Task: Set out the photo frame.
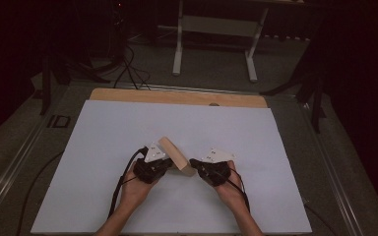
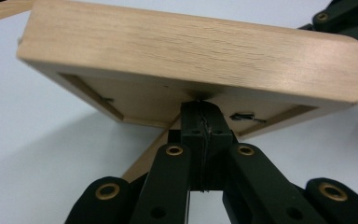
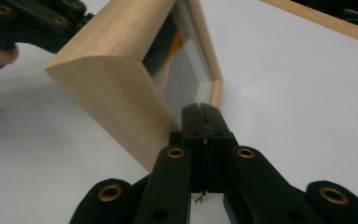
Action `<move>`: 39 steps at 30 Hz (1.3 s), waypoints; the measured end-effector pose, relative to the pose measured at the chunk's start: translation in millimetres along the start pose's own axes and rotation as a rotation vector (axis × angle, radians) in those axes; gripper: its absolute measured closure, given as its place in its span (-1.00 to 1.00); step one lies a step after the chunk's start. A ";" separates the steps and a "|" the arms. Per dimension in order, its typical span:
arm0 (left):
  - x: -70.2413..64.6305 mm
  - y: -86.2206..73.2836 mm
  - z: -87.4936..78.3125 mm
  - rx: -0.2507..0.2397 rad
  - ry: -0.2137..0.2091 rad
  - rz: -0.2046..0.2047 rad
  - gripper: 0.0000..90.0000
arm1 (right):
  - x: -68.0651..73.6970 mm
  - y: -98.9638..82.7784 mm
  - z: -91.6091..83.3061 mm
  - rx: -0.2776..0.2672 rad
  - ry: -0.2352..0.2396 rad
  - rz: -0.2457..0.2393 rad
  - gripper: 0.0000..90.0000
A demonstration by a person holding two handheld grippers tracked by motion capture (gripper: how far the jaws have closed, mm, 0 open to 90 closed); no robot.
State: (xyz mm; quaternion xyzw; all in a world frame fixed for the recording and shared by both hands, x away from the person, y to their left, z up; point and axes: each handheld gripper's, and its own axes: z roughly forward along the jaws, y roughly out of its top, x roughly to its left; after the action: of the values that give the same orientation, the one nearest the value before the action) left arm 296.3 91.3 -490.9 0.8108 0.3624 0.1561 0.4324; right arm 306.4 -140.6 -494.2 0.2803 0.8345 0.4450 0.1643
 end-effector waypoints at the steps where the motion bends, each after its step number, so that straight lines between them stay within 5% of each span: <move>1: 0.5 -0.1 0.1 0.000 0.004 -0.003 0.99 | 1.1 0.1 0.2 0.000 0.005 -0.005 0.99; 26: 16.8 -4.1 0.3 -0.010 -0.015 -0.050 0.95 | 24.4 7.0 8.2 0.009 0.059 -0.056 0.98; 39: 32.2 -3.1 -22.8 -0.058 0.018 -0.113 0.76 | 13.7 7.3 -2.5 -0.016 0.017 -0.020 0.53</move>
State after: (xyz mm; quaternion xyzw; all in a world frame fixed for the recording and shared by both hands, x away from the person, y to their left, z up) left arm 304.1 129.1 -482.3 0.7747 0.4067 0.1492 0.4606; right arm 296.6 -130.5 -487.0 0.2667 0.8351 0.4523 0.1639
